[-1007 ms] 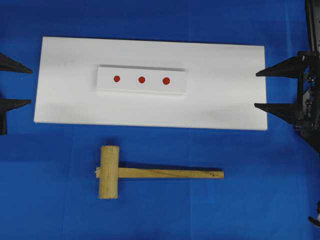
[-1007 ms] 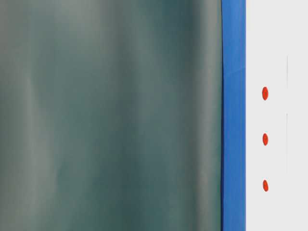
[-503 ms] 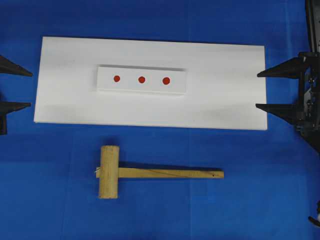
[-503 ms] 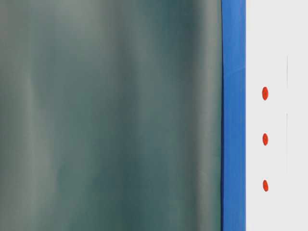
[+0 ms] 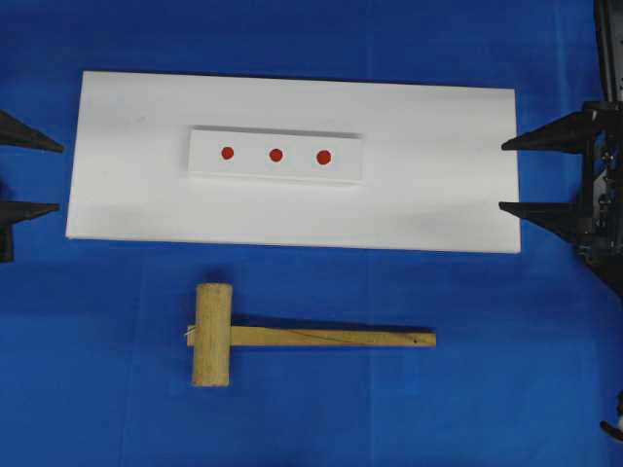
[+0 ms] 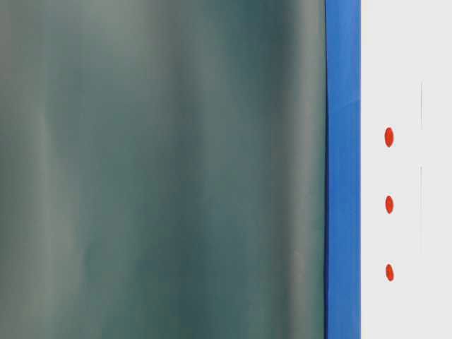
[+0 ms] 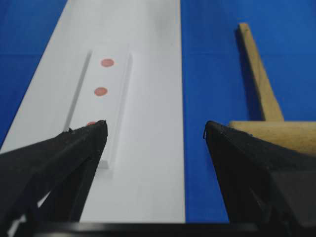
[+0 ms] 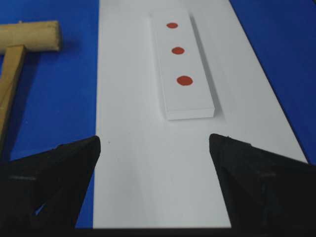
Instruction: Hit the mark with a hammer.
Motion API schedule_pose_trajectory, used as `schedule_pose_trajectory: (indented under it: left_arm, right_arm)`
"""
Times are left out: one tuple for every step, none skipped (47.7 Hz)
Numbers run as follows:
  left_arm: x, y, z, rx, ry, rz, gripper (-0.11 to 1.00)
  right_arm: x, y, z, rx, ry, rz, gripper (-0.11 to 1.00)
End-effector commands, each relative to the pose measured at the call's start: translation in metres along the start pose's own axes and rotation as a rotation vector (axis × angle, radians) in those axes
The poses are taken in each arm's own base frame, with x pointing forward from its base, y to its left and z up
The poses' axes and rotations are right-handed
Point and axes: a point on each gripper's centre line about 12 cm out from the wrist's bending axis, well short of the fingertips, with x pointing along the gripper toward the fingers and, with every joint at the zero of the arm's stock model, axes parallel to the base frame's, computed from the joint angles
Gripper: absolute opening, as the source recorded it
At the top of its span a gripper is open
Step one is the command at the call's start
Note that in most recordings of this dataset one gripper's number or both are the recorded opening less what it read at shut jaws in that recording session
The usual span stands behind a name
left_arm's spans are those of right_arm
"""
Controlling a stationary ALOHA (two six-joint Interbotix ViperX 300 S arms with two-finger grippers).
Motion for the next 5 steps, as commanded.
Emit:
schedule_pose_trajectory:
  left_arm:
    - [0.0003,-0.0003,0.0051,0.002,-0.012,-0.003,0.77]
    - [0.0003,-0.0003,0.0051,0.001,-0.012,-0.003,0.77]
    - [0.0003,-0.0003,0.0051,0.002,-0.012,-0.003,0.77]
    - [0.0004,-0.0003,0.0049,0.002,-0.011,-0.003,0.77]
    - [0.0003,-0.0003,0.0051,0.001,-0.012,-0.003,0.77]
  right_arm:
    - [0.0007,0.0008,0.0035,0.001,-0.004,0.001,0.81]
    - [0.0007,0.0008,0.0035,0.001,-0.004,0.001,0.81]
    - [0.0007,0.0008,0.0035,0.001,-0.004,0.001,0.81]
    - [0.0007,0.0006,0.0036,0.001,-0.005,-0.001,0.81]
    - [0.0007,0.0006,0.0036,0.001,-0.005,-0.001,0.81]
